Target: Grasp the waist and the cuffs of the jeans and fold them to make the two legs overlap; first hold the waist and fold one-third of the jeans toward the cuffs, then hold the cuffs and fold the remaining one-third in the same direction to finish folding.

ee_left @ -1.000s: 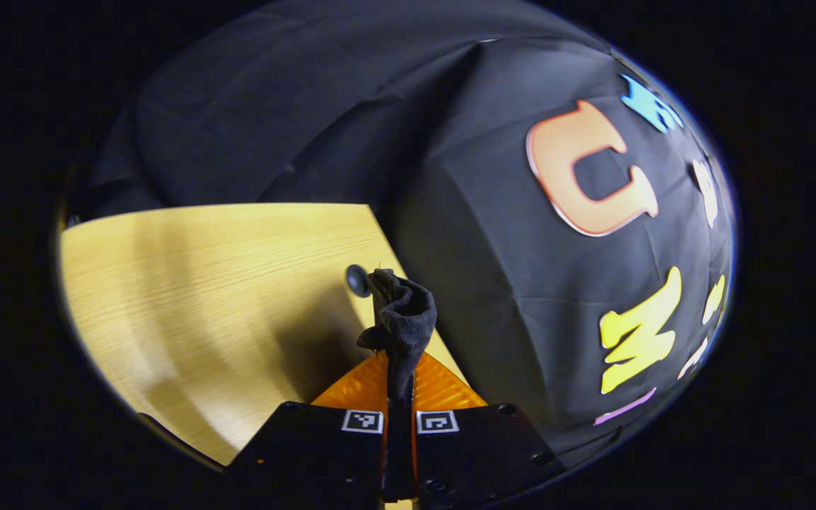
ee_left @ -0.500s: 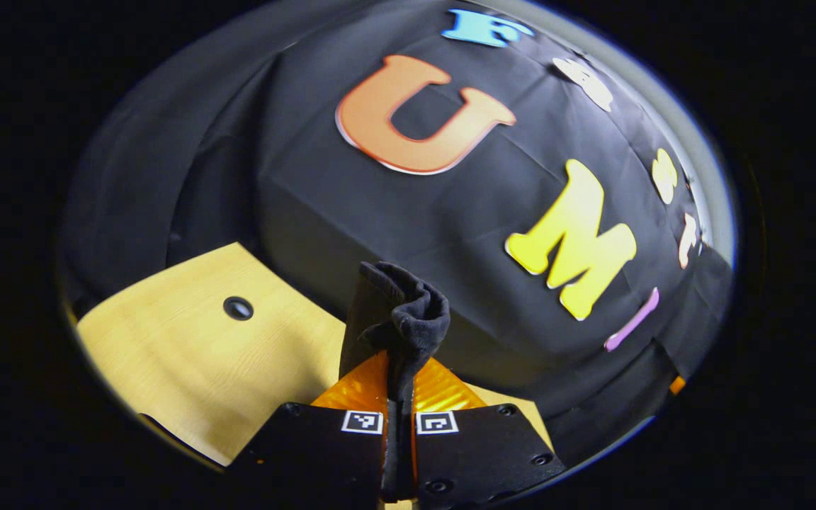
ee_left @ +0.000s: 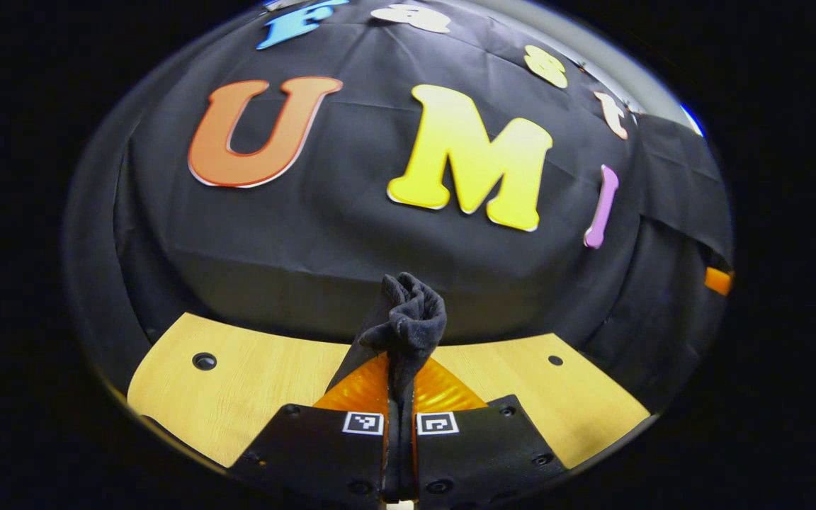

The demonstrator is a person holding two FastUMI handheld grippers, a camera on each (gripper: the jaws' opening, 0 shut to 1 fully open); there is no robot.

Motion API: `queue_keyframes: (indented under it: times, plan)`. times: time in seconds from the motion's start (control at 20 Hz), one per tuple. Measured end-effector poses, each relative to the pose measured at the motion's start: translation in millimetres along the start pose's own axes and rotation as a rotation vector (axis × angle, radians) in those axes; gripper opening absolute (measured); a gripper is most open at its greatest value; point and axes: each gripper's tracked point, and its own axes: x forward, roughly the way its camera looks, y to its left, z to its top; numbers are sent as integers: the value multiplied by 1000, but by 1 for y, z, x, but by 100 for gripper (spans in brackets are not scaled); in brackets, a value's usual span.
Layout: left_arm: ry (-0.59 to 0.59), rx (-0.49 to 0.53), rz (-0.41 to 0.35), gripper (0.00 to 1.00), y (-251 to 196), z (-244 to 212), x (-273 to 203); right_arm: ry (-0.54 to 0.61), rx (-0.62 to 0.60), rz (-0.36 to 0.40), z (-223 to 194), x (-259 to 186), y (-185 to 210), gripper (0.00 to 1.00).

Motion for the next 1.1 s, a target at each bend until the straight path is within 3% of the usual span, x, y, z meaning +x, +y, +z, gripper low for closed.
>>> queue_keyframes:
  times: [0.3, 0.5, 0.75, 1.1]
  plan:
    - [102, 161, -113, 3, -83, -53, 16, 18, 36, -62, -11, -10, -33, 97]
    - [192, 314, -155, 4, -122, -115, 32, 34, 43, -87, -19, -16, -47, 97]
    - [339, 514, -165, 3, -137, -198, 36, 57, 71, -87, -29, -16, -51, 97]
    - [368, 622, -159, 4, -134, -225, 42, 85, 86, -83, -40, -10, -56, 98]
